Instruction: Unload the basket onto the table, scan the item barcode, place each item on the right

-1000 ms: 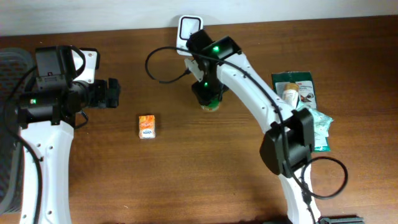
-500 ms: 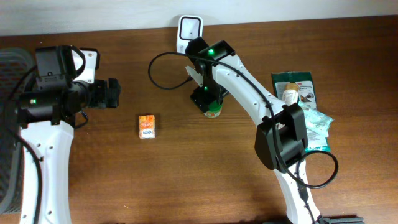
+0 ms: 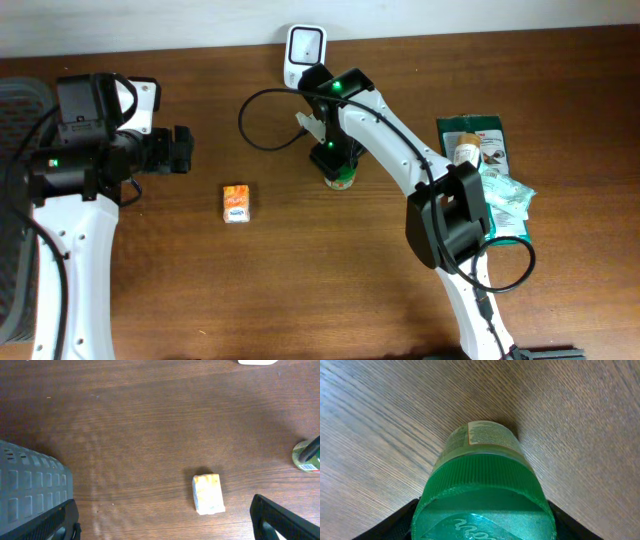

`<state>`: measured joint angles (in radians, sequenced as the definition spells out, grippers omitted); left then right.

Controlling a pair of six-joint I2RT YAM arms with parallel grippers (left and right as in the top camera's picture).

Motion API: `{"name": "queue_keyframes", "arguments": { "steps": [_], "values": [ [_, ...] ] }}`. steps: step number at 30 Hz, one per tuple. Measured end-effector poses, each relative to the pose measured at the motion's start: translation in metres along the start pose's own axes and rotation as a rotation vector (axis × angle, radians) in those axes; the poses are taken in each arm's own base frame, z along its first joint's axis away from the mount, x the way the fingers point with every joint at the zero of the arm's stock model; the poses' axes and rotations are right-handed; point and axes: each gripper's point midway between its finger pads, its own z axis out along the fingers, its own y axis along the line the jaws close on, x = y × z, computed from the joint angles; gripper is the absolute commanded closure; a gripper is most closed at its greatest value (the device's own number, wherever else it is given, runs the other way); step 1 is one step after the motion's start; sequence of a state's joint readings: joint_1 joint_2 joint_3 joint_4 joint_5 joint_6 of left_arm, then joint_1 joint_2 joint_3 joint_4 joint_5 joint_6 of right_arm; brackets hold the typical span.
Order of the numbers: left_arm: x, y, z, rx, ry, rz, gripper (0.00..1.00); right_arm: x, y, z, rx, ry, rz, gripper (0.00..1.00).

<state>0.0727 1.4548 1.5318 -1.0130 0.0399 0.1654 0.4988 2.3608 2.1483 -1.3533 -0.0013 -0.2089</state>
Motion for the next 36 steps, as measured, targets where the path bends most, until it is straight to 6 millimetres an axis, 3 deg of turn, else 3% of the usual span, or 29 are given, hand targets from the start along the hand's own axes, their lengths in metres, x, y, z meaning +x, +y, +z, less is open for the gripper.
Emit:
{"name": "queue_keyframes", "arguments": {
  "steps": [3,8,10,13,17,26,32,36],
  "values": [
    [0.000,0.000,0.000,0.000,0.000,0.000,0.01,-0.003,0.002,0.000,-0.017,-0.015,0.001,0.55],
    [0.000,0.000,0.000,0.000,0.000,0.000,0.01,-0.009,0.018,-0.009,-0.128,-0.044,0.005,0.59],
    [0.000,0.000,0.000,0.000,0.000,0.000,0.01,-0.019,0.028,-0.024,-0.198,-0.084,0.006,0.58],
    [0.000,0.000,0.000,0.000,0.000,0.000,0.01,-0.043,0.027,-0.073,-0.267,-0.227,0.031,0.59],
    [0.000,0.000,0.000,0.000,0.000,0.000,0.01,-0.073,-0.008,-0.142,-0.242,-0.486,0.059,0.64],
    [0.000,0.000,0.000,0.000,0.000,0.000,0.01,-0.157,-0.082,-0.197,0.182,-0.894,-0.018,0.66],
    [0.000,0.000,0.000,0.000,0.000,0.000,0.01,-0.190,-0.118,-0.190,0.539,-0.955,-0.268,0.67],
    [-0.001,0.000,0.000,0.000,-0.002,0.000,0.01,-0.203,-0.135,-0.172,0.728,-0.967,-0.355,0.69]
  ]
}}
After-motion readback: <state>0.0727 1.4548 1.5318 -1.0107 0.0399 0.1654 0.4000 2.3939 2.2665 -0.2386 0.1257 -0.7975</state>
